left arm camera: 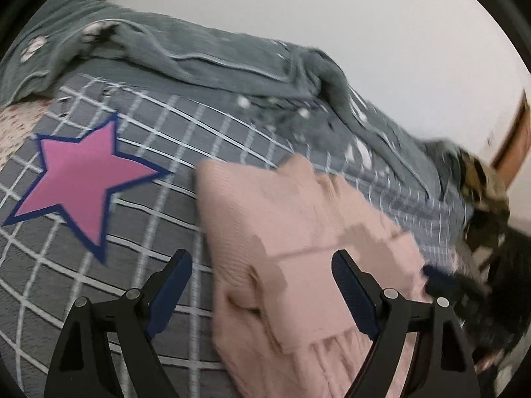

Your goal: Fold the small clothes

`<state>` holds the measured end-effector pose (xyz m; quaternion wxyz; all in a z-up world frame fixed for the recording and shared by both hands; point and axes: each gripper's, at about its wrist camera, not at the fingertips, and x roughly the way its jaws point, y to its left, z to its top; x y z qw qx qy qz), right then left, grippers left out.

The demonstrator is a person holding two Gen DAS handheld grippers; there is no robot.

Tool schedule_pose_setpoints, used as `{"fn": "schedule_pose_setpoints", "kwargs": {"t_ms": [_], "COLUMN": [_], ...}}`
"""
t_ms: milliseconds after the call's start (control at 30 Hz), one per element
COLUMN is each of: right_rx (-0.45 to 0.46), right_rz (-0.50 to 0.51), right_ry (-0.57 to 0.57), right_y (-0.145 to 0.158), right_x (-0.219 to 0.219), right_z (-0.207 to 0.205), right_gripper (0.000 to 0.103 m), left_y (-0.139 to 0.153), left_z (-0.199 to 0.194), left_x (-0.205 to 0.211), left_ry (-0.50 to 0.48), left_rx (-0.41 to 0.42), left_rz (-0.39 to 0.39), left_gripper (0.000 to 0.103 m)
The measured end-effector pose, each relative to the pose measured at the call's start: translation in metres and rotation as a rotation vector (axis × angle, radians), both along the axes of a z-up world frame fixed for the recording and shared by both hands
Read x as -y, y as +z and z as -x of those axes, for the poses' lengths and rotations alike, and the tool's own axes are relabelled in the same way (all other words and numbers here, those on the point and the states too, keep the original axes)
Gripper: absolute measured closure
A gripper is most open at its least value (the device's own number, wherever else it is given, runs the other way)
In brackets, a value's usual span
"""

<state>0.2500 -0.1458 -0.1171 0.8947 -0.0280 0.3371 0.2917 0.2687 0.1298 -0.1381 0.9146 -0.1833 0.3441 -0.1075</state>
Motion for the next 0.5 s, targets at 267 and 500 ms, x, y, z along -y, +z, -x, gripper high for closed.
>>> {"fn": "schedule_pose_setpoints", "kwargs": {"t_ms": [267,500], "right_rx": [0.027,-0.026], "right_rz": [-0.043,-0.099], "right_ry": [-0.149,-0.157], "right_y": [-0.013,-0.032], "right_x": [0.076,0.097], "right_z": [0.006,0.005], "right_gripper": [0.063,0.063], "left_y": [-0.013,-0.022], "left_z": [-0.003,-0.009], "left_x": [0.029,0.030], "left_ry": [-0.037,-0.050], "left_rx": [-0.008,-0.052], "left_rz": [-0.160,-0.162], "left_gripper": [0.063,0.062]}}
